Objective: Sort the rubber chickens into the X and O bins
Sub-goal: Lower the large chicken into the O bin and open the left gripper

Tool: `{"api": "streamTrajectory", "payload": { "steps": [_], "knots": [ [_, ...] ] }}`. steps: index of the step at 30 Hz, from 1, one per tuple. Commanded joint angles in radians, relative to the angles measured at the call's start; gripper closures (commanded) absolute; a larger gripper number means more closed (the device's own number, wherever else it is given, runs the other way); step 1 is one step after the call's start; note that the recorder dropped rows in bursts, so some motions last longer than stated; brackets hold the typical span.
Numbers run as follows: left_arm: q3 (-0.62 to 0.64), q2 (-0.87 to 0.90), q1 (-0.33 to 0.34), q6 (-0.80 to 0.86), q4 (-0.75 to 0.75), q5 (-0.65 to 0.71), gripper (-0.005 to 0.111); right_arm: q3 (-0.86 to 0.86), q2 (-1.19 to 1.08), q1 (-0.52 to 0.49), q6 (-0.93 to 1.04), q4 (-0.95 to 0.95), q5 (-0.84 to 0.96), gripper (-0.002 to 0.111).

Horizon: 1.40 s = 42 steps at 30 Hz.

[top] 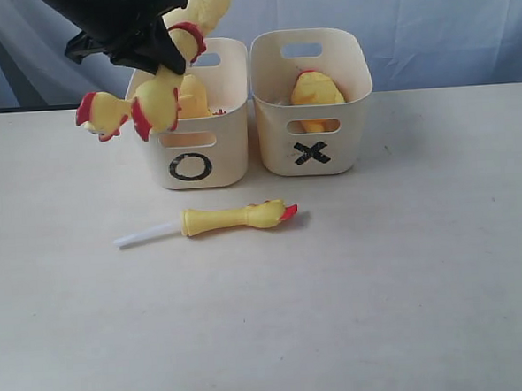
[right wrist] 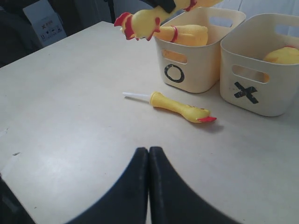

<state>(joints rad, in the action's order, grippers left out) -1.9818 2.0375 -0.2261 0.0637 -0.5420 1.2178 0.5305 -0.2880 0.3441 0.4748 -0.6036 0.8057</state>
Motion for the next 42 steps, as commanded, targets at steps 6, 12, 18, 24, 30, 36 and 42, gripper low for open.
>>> {"api": "streamTrajectory", "payload": {
  "steps": [6,12,18,24,30,36,42],
  "knots": [
    [-0.013,-0.009,0.016,-0.024,-0.046,0.003,0.107,-0.006,0.006,-0.005,0.000,-0.001,-0.005,0.109],
    [-0.013,-0.015,0.016,-0.024,-0.072,0.003,0.107,-0.006,0.006,-0.005,0.000,-0.001,-0.005,0.109],
    [-0.013,-0.045,0.016,-0.024,-0.070,0.003,0.107,-0.006,0.006,-0.005,0.000,-0.001,-0.005,0.109],
    [-0.010,-0.072,0.016,-0.020,-0.066,0.003,0.107,-0.006,0.006,-0.005,0.000,-0.001,-0.005,0.109],
    [-0.005,-0.073,0.001,-0.022,-0.063,0.003,0.107,-0.006,0.006,-0.005,0.000,-0.001,-0.005,0.109],
    [0.054,-0.087,-0.004,-0.022,-0.047,0.003,0.107,-0.006,0.006,-0.005,0.000,-0.001,-0.005,0.109],
    [0.082,-0.101,-0.004,-0.016,-0.032,0.003,0.107,-0.006,0.006,-0.005,0.000,-0.001,-0.005,0.109]
  ]
}}
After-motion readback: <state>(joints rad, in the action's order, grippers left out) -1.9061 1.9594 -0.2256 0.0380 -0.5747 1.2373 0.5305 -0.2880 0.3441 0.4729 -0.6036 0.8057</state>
